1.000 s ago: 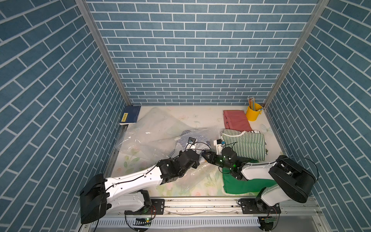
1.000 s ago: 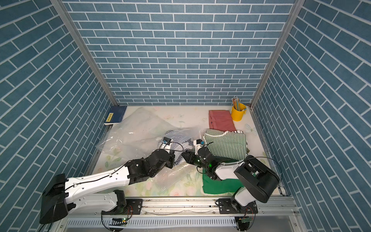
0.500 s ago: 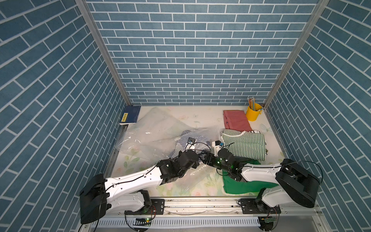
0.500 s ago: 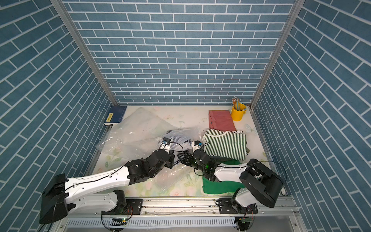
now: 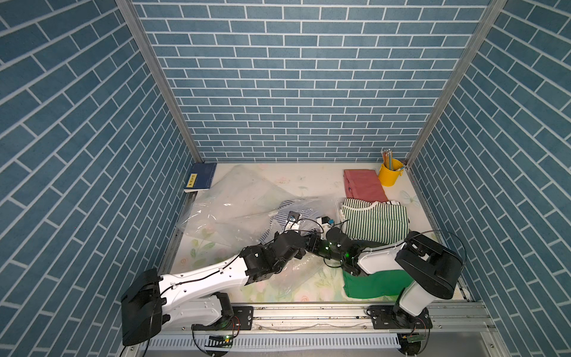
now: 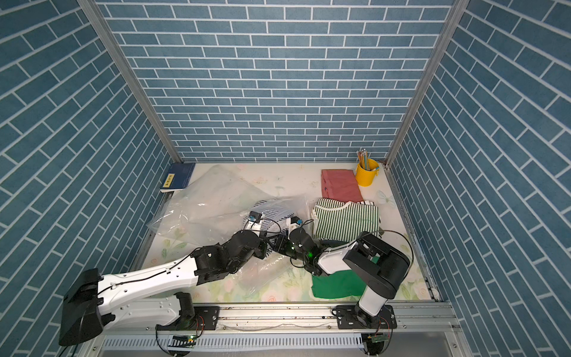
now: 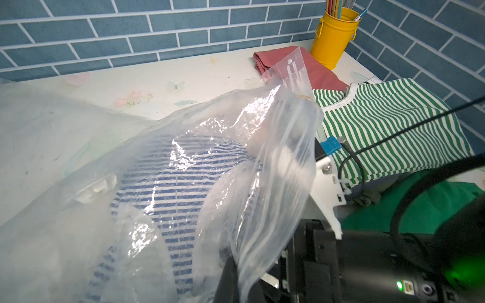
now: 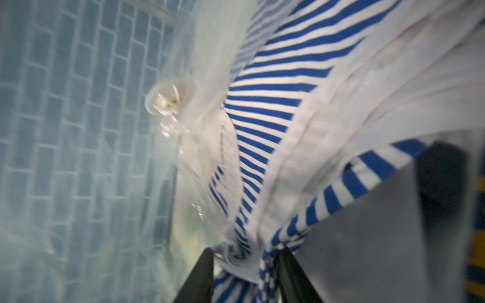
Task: Take the tank top out of the vacuum bag
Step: Take out the tank top from the vacuum bag.
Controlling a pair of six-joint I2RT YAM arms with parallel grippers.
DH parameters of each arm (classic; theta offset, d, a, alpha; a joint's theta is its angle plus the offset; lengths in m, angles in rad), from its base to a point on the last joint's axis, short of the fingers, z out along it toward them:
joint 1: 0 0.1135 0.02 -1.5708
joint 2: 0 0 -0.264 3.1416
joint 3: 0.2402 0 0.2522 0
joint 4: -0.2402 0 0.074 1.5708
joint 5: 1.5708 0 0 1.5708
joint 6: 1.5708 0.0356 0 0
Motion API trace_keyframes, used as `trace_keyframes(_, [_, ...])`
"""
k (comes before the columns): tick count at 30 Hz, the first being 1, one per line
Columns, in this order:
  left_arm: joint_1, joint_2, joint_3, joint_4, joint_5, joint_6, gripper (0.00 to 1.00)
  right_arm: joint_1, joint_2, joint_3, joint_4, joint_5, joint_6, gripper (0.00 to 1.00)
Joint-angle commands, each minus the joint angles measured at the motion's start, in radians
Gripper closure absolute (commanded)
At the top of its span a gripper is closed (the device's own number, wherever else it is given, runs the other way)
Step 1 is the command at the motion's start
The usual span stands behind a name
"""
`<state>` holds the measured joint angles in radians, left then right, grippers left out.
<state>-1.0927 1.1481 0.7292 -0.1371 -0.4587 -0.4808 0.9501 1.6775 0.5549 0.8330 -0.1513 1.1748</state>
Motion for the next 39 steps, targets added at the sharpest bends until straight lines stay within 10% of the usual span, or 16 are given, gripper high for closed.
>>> trace_keyframes(1, [0.0, -0.021, -0.016, -0.011, -0.018, 0.002, 1.0, -0.017, 0.017, 0.035, 0.067, -0.038, -0.008, 1.0])
trace_keyframes(19, [-0.001, -0.01, -0.024, 0.006, -0.029, 0.007, 1.0, -0.014, -0.177, -0.108, -0.038, 0.12, -0.069, 1.0])
trace_keyframes(28, [0.0, -0.007, -0.018, -0.002, -0.029, 0.008, 1.0, -0.015, -0.04, -0.111, 0.084, 0.082, 0.032, 0.45])
trace_keyframes(39, [-0.001, -0.017, -0.022, 0.0, -0.028, 0.006, 1.0, -0.022, 0.077, -0.078, 0.199, 0.024, 0.085, 0.4])
